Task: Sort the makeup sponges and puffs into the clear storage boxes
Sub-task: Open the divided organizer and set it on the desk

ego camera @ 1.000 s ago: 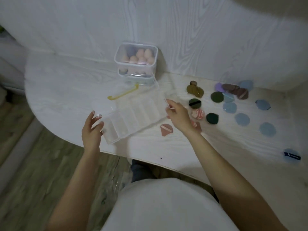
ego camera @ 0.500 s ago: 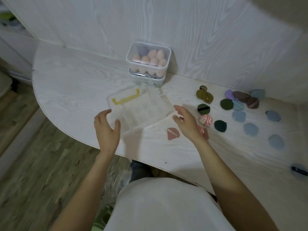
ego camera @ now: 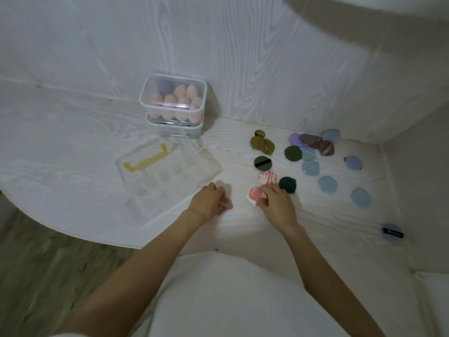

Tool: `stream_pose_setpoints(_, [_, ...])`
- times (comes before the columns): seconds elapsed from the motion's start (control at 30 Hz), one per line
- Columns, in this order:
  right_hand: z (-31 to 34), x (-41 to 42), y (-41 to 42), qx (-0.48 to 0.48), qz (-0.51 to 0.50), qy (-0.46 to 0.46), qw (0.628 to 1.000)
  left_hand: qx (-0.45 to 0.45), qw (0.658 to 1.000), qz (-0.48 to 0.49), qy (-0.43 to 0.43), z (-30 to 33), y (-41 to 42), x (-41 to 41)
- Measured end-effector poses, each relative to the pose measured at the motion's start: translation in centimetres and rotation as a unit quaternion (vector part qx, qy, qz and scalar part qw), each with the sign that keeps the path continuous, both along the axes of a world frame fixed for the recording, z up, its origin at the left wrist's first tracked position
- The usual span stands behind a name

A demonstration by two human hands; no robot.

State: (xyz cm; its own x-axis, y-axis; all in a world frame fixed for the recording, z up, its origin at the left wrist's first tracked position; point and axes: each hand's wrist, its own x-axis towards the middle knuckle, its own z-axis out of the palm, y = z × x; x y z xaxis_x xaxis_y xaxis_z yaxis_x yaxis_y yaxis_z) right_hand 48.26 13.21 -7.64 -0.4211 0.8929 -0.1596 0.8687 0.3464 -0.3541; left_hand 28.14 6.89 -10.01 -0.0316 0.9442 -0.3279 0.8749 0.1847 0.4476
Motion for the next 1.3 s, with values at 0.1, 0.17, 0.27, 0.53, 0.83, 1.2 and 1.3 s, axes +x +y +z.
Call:
stream_pose_setpoints(0.1, [-0.3, -0.3, 0.2, -0.005, -0.009, -0.006, 1.000, 0.007, 1.000, -0.004, 0.001, -0.2, 0.0, -0.3])
stream_pose_setpoints(0.17, [-0.3, -0.7, 0.2, -0.005, -0.010, -0.004, 1.000, 0.022, 1.000, 0.004, -0.001, 0.0, -0.3, -0.2])
stream_pose_setpoints(0.27, [-0.2, -1.2, 0.0, 0.010, 0.001, 0.010, 1.000, 0.035, 0.999, 0.026, -0.024, 0.9, -1.3, -0.1])
stream_pose_setpoints(0.53, [3.3, -3.5, -3.2, -0.099, -0.052, 0.230, 0.967, 0.193, 0.954, 0.189, -0.133, 8.2, -7.9, -4.2])
stream_pose_setpoints(0.83, [5.5, -10.9, -5.8, -0.179, -0.036, 0.353, 0.918, 0.210, 0.957, 0.200, 0.004, 9.0, -14.8, -15.1])
stream_pose_setpoints(1.2, [5.9, -18.7, -8.3, -0.225, -0.055, 0.379, 0.896, 0.095, 0.982, -0.143, 0.079, 5.2, -12.8, -20.0])
stream_pose_setpoints(1.3, [5.8, -19.6, -8.8, -0.232, -0.049, 0.368, 0.899, 0.073, 0.972, -0.206, 0.081, 5.4, -13.1, -21.0])
